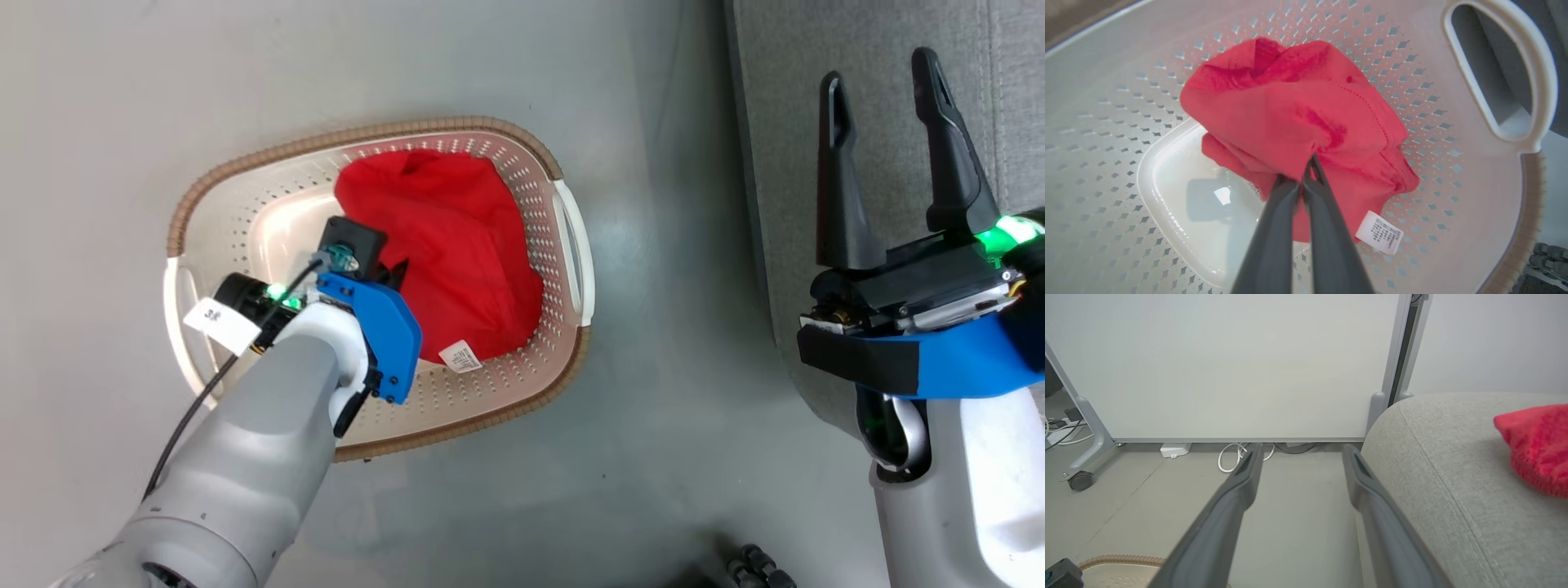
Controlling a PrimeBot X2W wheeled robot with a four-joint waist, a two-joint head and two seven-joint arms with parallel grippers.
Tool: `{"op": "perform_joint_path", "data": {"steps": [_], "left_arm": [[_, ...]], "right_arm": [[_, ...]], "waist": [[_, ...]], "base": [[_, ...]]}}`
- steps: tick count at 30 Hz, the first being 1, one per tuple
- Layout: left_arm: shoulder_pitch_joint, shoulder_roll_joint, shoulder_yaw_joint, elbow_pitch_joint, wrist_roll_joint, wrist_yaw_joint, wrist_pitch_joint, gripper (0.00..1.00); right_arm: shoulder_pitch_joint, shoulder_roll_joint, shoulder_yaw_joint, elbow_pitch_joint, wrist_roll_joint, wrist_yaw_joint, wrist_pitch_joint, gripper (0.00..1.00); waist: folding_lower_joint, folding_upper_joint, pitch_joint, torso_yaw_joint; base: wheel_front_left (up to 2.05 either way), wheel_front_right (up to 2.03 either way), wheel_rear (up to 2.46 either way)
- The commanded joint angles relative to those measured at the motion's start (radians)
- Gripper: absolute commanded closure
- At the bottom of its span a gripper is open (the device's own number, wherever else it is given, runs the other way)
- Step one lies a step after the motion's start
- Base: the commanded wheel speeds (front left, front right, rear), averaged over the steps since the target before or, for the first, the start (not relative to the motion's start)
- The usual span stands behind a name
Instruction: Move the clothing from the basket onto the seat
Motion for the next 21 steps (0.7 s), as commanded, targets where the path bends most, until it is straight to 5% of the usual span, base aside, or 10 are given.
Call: {"op": "perform_joint_path", "data": {"steps": [1, 21], "left_arm": [[0.013, 0.000, -0.016, -0.013, -0.008, -0.001, -0.018, 1.00], [0.121, -0.001, -0.111, -0.054, -0.093, -0.001, -0.178, 1.00]], "right_arm": [[0.008, 0.001, 0.001, 0.009, -0.002, 0.001, -0.004, 0.00], [0.088, 0.001, 0.009, 0.090, -0.005, 0.001, -0.003, 0.00]], "waist": [[0.0001, 0.0000, -0.033, 0.015], [0.0001, 0.0000, -0.283, 0.078]], "base": [[0.00, 0.00, 0.00], [0.00, 0.00, 0.00]]}}
